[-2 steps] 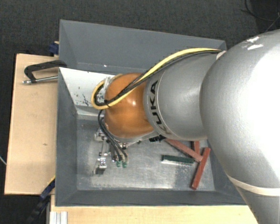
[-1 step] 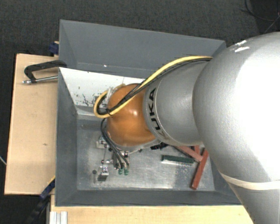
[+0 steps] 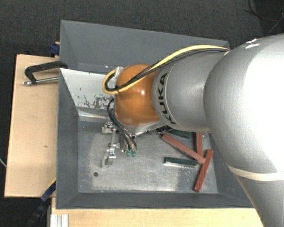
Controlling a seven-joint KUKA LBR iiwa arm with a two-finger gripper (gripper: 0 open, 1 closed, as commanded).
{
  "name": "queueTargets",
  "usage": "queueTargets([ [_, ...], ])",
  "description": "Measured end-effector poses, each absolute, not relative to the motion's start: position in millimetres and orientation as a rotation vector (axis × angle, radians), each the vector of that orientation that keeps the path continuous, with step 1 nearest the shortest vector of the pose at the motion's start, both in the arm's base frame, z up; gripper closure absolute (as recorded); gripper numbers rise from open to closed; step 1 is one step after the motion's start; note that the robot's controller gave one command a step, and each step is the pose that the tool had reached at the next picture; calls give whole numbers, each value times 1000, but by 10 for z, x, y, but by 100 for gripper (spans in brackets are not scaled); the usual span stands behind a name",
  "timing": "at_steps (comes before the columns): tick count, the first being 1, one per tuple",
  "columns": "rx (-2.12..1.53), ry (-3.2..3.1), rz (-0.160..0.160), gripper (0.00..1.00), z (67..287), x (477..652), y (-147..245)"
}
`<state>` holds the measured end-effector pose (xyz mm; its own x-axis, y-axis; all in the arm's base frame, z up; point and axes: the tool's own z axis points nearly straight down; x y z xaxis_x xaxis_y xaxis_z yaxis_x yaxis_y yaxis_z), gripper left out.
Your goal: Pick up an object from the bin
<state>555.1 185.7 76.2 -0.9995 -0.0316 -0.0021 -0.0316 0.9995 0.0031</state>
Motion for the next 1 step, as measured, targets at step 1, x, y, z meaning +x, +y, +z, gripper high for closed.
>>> queueTargets([
  [1, -674, 3075, 2, 100, 758, 5052, 1010],
])
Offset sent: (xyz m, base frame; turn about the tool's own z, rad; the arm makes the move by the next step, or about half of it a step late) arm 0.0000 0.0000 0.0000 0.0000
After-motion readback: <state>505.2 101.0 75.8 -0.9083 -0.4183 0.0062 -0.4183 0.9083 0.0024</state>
